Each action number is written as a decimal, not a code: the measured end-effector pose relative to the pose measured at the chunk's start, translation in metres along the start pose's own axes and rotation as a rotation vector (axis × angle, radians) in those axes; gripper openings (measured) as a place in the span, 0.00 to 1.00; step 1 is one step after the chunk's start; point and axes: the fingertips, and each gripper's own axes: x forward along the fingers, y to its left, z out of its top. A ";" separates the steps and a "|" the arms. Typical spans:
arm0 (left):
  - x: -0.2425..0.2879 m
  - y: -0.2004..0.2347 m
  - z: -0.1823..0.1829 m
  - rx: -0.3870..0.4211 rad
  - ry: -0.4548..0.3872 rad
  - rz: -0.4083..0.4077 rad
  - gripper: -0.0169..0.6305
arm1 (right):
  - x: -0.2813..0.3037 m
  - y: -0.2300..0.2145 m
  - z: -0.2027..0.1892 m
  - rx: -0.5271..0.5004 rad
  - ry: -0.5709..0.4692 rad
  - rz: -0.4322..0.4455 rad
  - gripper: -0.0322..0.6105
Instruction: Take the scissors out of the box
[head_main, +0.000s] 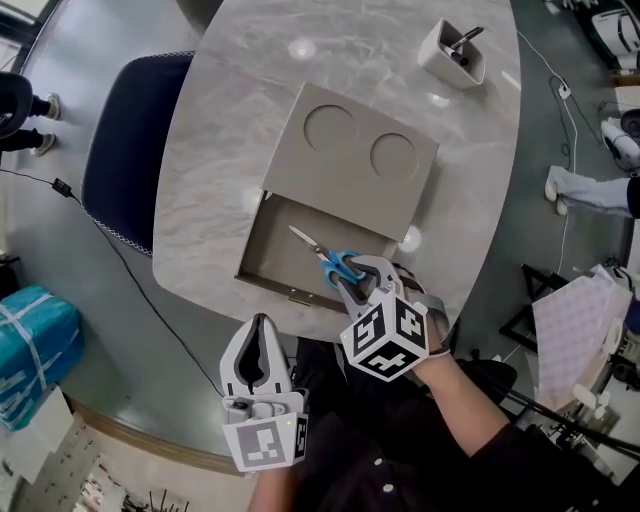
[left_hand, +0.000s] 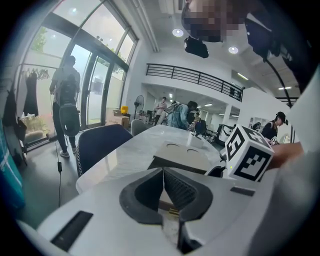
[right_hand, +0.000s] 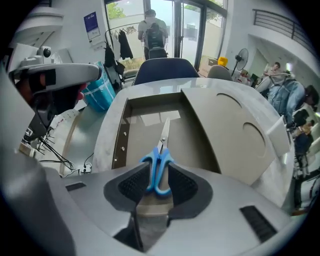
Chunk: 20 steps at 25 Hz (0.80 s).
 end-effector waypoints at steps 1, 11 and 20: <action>0.001 0.001 -0.002 -0.001 0.001 0.001 0.05 | 0.003 0.002 0.000 -0.001 0.012 0.011 0.22; 0.007 0.010 -0.017 -0.021 0.015 0.011 0.05 | 0.019 0.003 -0.011 -0.127 0.172 0.019 0.23; 0.011 0.013 -0.026 -0.035 0.032 0.008 0.05 | 0.018 0.002 -0.010 -0.159 0.163 0.039 0.18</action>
